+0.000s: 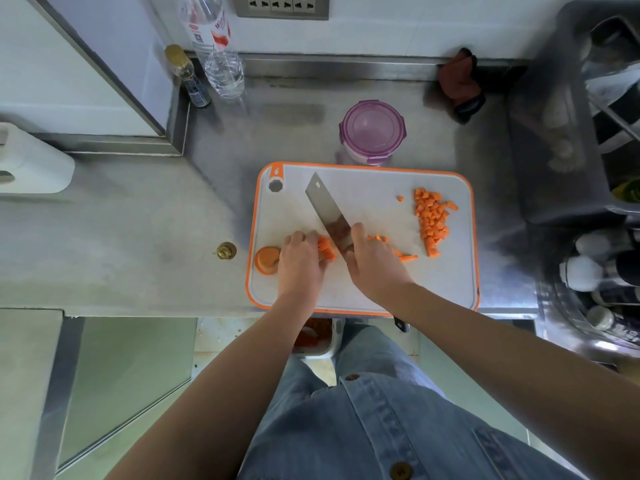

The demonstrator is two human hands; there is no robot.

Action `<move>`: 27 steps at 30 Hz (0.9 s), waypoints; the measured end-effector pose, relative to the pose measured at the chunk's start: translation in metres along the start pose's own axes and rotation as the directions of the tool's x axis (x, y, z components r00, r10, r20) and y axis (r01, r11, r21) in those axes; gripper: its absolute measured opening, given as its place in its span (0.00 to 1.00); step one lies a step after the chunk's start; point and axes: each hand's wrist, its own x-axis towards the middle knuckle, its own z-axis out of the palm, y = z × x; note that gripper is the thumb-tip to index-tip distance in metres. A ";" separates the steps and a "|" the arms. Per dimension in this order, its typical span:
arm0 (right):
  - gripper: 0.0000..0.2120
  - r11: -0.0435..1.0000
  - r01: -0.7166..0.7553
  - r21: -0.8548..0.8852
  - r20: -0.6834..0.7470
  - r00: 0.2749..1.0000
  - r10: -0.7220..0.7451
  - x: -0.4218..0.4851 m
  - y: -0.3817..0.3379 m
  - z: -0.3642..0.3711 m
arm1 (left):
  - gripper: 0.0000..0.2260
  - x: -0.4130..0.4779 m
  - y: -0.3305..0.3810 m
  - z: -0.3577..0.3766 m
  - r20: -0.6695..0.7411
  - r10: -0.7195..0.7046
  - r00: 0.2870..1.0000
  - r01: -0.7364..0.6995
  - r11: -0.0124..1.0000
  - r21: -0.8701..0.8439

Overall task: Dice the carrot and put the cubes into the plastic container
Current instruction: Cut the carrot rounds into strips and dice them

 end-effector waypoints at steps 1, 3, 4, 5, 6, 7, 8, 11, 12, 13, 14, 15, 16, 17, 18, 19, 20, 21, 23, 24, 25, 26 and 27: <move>0.09 1.000 0.007 -0.009 0.000 1.000 -0.007 0.001 -0.001 -0.001 | 0.17 0.000 0.000 0.000 -0.009 0.002 1.000 -0.002 1.000 0.001; 0.08 1.000 0.017 -0.011 0.008 1.000 -0.017 0.002 -0.003 -0.001 | 0.16 0.000 0.000 0.000 -0.017 -0.002 1.000 0.002 1.000 0.003; 0.08 1.000 0.022 -0.008 0.016 1.000 -0.022 0.001 -0.004 0.000 | 0.15 0.000 -0.001 -0.001 -0.016 -0.009 1.000 0.009 1.000 0.005; 0.08 1.000 0.024 -0.006 0.024 0.999 -0.024 0.001 -0.005 0.002 | 0.14 0.000 -0.001 0.000 -0.017 -0.017 1.000 0.017 1.000 0.004; 0.08 1.000 0.021 -0.004 0.029 0.999 -0.021 0.000 -0.007 0.004 | 0.13 0.001 -0.001 0.000 -0.018 -0.023 1.000 0.023 1.000 0.003; 0.09 1.000 0.013 0.000 0.031 0.999 -0.013 0.001 -0.008 0.006 | 0.12 0.001 -0.002 0.000 -0.018 -0.028 0.999 0.028 1.000 0.000; 0.09 1.000 0.002 0.006 0.030 1.000 -0.002 0.001 -0.009 0.007 | 0.12 0.001 -0.002 0.000 -0.018 -0.029 0.999 0.029 1.000 -0.004; 0.13 1.000 -0.019 -0.011 0.028 0.999 0.019 0.002 -0.012 0.011 | 0.10 0.002 -0.004 0.001 -0.014 -0.029 0.999 0.029 0.999 -0.018; 0.15 0.999 -0.023 -0.023 0.031 0.999 0.024 0.002 -0.013 0.012 | 0.09 0.002 -0.004 0.001 -0.010 -0.029 1.000 0.029 0.999 -0.025; 0.17 0.999 -0.026 -0.034 0.035 0.999 0.027 0.002 -0.013 0.013 | 0.08 0.002 -0.005 0.002 -0.006 -0.027 1.000 0.027 0.999 -0.030; 0.18 0.999 -0.027 -0.041 0.038 0.999 0.028 0.001 -0.014 0.014 | 0.08 0.003 -0.006 0.002 -0.003 -0.024 1.000 0.024 0.999 -0.032; 0.20 0.999 -0.026 -0.042 0.037 0.999 0.028 0.001 -0.014 0.015 | 0.07 0.004 -0.007 0.002 -0.001 -0.021 1.000 0.021 0.999 -0.030; 0.21 0.999 -0.028 -0.034 0.038 0.999 0.029 0.002 -0.015 0.016 | 0.07 0.004 -0.007 0.003 0.001 -0.017 1.000 0.017 0.999 -0.027; 0.23 0.999 -0.033 -0.018 0.044 0.998 0.034 0.002 -0.015 0.016 | 0.07 0.005 -0.008 0.003 0.004 -0.013 1.000 0.013 1.000 -0.026; 0.23 0.999 -0.040 0.007 0.054 0.998 0.039 0.001 -0.016 0.017 | 0.06 0.006 -0.009 0.004 0.007 -0.010 1.000 0.010 1.000 -0.029; 0.23 0.999 -0.045 0.029 0.061 0.997 0.043 0.001 -0.016 0.018 | 0.06 0.006 -0.009 0.004 0.008 -0.010 1.000 0.010 0.999 -0.034; 0.23 0.998 -0.048 0.042 0.066 0.997 0.046 0.001 -0.016 0.019 | 0.06 0.006 -0.009 0.004 0.008 -0.011 1.000 0.012 0.999 -0.037; 0.23 0.997 -0.054 0.046 0.068 0.996 0.051 0.002 -0.017 0.019 | 0.06 0.006 -0.010 0.004 0.009 -0.012 1.000 0.012 0.999 -0.036; 0.22 0.998 -0.059 0.030 0.068 0.996 0.057 0.004 -0.018 0.021 | 0.06 0.007 -0.011 0.004 0.011 -0.006 1.000 0.006 1.000 -0.030; 0.22 0.998 -0.053 0.015 0.068 0.996 0.052 0.005 -0.018 0.021 | 0.06 0.006 -0.010 0.004 0.009 -0.006 1.000 0.006 1.000 -0.028; 0.22 0.999 -0.049 0.005 0.066 0.997 0.049 0.005 -0.018 0.022 | 0.06 0.006 -0.010 0.003 0.007 -0.008 1.000 0.008 1.000 -0.023; 0.22 0.999 -0.051 0.001 0.064 0.997 0.051 0.005 -0.018 0.022 | 0.06 0.006 -0.009 0.002 0.005 -0.010 1.000 0.010 1.000 -0.017; 0.22 0.999 -0.053 -0.001 0.065 0.996 0.053 0.005 -0.017 0.021 | 0.07 0.006 -0.009 0.002 0.002 -0.011 1.000 0.011 1.000 -0.010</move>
